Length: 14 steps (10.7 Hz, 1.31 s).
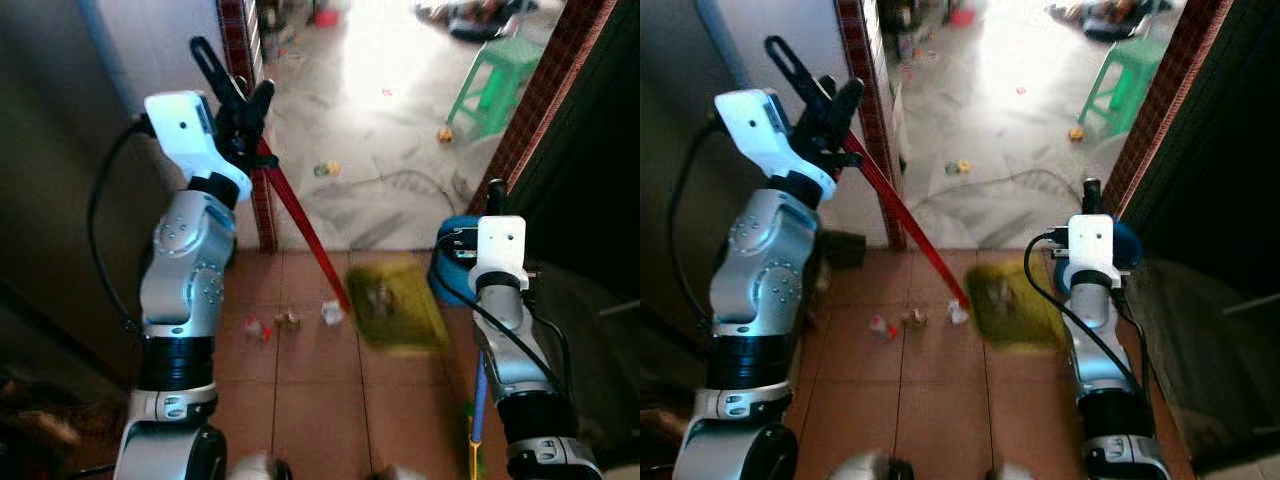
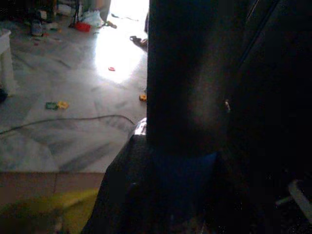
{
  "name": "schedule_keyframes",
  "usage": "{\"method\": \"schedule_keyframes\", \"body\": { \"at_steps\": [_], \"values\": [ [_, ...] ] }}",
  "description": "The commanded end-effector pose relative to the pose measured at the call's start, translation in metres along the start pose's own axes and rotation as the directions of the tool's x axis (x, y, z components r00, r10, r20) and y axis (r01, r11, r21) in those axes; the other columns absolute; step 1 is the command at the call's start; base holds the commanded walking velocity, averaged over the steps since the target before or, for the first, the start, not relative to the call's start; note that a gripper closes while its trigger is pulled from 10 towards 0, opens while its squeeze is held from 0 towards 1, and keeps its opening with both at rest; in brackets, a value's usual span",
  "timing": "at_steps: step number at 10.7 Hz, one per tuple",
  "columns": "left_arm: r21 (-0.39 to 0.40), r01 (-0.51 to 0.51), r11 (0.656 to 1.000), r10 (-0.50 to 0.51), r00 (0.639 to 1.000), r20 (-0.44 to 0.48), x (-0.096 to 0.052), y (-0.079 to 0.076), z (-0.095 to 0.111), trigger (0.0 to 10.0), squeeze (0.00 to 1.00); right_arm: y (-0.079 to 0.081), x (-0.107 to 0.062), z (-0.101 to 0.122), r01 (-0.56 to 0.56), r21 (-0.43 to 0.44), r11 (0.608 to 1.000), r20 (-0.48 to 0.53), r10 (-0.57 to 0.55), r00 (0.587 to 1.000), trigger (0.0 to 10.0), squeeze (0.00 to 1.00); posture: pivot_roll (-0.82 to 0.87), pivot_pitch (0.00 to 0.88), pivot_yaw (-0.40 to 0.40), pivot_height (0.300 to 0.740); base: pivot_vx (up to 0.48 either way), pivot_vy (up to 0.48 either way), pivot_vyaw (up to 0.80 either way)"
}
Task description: Sweep floor
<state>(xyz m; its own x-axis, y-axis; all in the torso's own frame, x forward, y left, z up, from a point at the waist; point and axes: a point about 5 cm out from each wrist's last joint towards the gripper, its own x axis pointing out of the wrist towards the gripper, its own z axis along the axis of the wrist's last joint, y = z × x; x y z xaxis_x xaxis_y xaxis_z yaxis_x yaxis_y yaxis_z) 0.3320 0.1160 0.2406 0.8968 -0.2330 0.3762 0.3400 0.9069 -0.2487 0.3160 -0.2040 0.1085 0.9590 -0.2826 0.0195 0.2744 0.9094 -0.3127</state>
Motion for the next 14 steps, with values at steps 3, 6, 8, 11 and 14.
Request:
{"method": "schedule_keyframes", "body": {
  "at_steps": [3,6,8,11,14],
  "values": [
    [-0.016,0.044,0.999,-0.042,0.996,0.077,0.005,-0.010,0.018,10.0,0.00,0.002,0.002,0.007,-0.009,-0.020,1.000,0.040,0.010,0.999,10.0,0.00,-0.04,0.000,0.035,0.740,0.426,0.000,-0.63],
    [-0.031,0.051,0.998,-0.048,0.994,0.099,0.009,-0.013,0.023,10.0,0.00,0.005,0.001,0.008,-0.026,-0.021,0.999,0.051,0.027,0.998,10.0,0.00,-0.05,0.000,0.033,0.740,0.430,0.000,-0.14],
    [-0.033,0.045,0.998,-0.042,0.994,0.106,0.009,-0.012,0.023,10.0,0.00,0.007,0.001,0.008,-0.037,-0.021,0.999,0.055,0.039,0.998,10.0,0.00,-0.05,0.000,0.031,0.740,0.448,0.000,0.00],
    [-0.011,0.033,0.999,-0.032,0.993,0.116,0.010,-0.010,0.025,10.0,0.00,0.008,0.001,0.006,-0.051,-0.027,0.998,0.055,0.053,0.997,10.0,0.00,-0.05,0.000,0.028,0.740,0.480,0.000,0.00],
    [0.019,0.016,1.000,-0.019,0.992,0.127,0.012,-0.008,0.025,10.0,0.00,0.010,0.001,0.006,-0.068,-0.027,0.997,0.058,0.070,0.996,10.0,0.00,-0.05,0.000,0.021,0.740,0.480,0.000,0.00]
  ]
}}
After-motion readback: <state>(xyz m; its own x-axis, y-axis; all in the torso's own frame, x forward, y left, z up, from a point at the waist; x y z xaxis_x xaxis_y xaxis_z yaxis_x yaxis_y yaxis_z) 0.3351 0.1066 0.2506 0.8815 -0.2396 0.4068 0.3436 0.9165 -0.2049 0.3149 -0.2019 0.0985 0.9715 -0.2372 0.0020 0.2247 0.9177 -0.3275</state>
